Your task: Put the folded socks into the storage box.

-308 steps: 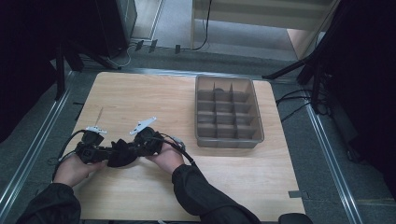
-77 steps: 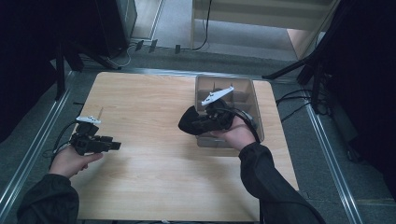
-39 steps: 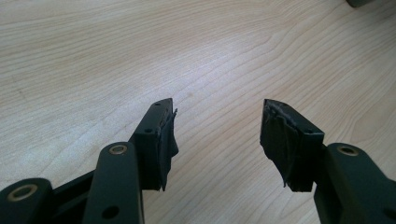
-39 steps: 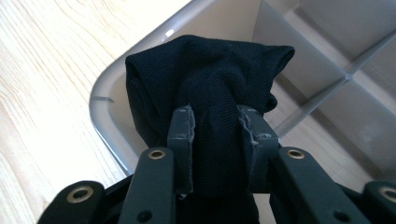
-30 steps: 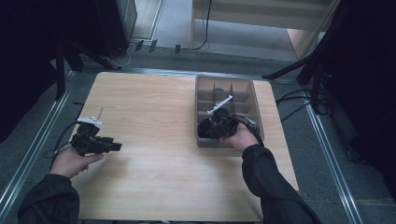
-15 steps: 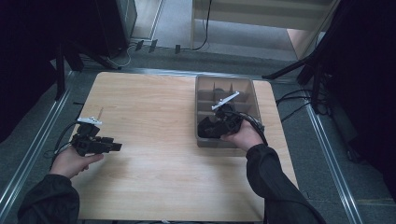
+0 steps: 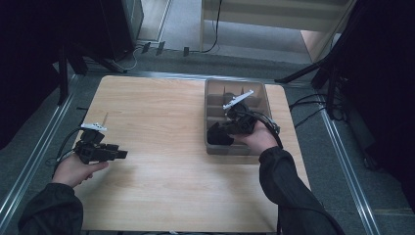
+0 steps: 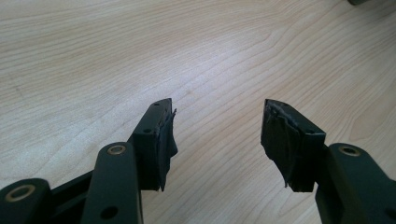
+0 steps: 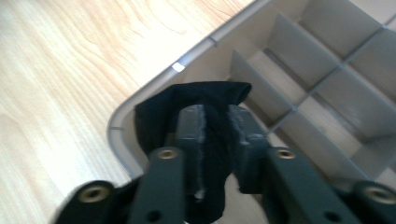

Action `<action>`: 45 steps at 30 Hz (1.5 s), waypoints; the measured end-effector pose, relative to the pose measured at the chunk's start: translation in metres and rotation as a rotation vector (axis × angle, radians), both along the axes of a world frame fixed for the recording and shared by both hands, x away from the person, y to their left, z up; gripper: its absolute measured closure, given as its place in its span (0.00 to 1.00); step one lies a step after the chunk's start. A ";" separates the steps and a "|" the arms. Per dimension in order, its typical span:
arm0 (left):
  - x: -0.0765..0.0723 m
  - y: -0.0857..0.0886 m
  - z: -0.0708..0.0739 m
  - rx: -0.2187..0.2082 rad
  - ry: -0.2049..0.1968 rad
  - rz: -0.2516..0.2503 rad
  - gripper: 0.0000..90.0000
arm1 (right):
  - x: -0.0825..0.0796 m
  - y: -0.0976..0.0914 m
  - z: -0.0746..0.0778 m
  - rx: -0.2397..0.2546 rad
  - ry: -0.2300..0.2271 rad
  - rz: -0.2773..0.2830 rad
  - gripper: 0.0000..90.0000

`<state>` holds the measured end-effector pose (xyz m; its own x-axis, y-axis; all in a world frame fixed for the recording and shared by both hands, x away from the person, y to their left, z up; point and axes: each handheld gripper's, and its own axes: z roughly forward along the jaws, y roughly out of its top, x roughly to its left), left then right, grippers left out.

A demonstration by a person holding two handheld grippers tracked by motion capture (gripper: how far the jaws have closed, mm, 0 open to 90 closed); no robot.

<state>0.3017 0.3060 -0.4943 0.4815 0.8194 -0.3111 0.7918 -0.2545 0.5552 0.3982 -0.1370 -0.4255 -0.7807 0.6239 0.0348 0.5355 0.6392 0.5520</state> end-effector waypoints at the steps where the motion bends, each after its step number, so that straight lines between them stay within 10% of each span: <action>1: 0.000 0.000 0.000 0.000 0.000 0.001 0.48 | 0.000 0.000 -0.001 -0.002 0.010 -0.006 0.95; 19: 0.000 0.000 0.000 0.000 0.001 -0.001 0.48 | 0.001 0.023 -0.038 -0.134 0.119 0.042 1.00; 45: 0.001 0.000 -0.001 0.002 0.007 -0.004 0.48 | 0.007 0.026 -0.050 -0.145 0.188 0.019 1.00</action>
<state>0.3023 0.3061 -0.4955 0.4823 0.8184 -0.3125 0.7947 -0.2586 0.5491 0.4048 -0.1107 -0.4755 -0.7806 0.6183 0.0920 0.6074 0.7155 0.3451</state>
